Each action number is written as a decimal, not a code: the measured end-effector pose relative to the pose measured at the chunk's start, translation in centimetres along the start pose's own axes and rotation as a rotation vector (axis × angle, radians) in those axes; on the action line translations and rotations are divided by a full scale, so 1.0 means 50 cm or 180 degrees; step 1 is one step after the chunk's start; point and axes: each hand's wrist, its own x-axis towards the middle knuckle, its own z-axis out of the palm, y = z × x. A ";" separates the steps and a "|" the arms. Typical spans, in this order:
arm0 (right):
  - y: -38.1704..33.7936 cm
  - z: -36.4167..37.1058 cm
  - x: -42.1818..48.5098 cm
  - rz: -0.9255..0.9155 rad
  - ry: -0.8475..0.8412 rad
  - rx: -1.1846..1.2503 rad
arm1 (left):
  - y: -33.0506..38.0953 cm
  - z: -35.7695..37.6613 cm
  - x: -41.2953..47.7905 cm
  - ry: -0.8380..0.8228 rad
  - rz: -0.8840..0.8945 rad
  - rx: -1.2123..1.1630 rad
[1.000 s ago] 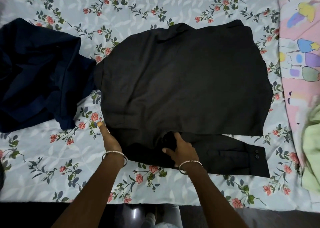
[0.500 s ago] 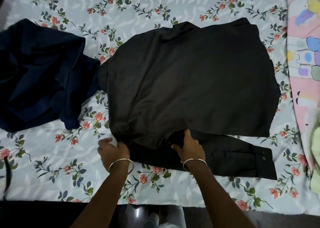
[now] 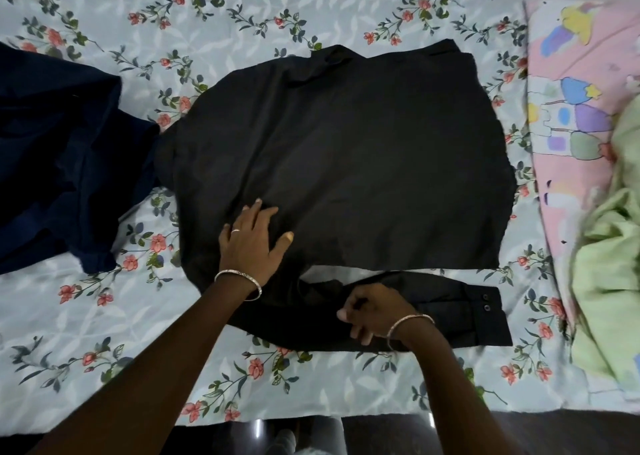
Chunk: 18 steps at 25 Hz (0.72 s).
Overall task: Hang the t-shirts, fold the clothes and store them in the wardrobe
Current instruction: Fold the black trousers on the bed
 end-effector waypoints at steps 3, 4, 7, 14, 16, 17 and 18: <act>0.044 -0.101 0.000 -0.0075 0.1639 0.1478 | -0.005 0.037 0.010 -0.0639 -0.0011 0.0504; 0.073 -0.143 0.014 0.0013 0.2464 0.1831 | -0.009 0.051 0.009 -0.0738 -0.0005 0.0665; 0.159 -0.263 0.059 0.1087 0.3589 0.1699 | -0.016 0.086 0.001 -0.0516 0.0160 0.0970; 0.235 -0.317 0.121 0.1321 0.3007 0.1622 | 0.007 0.138 -0.012 -0.0267 0.0709 0.1321; 0.252 -0.322 0.105 0.1399 0.3255 0.1203 | 0.026 0.140 -0.013 -0.0320 0.0788 0.1228; 0.256 -0.325 0.095 0.1426 0.3431 0.1076 | 0.036 0.139 -0.015 -0.0341 0.0920 0.1199; 0.263 -0.328 0.082 0.1450 0.3574 0.1005 | 0.050 0.140 -0.018 -0.0364 0.1102 0.1176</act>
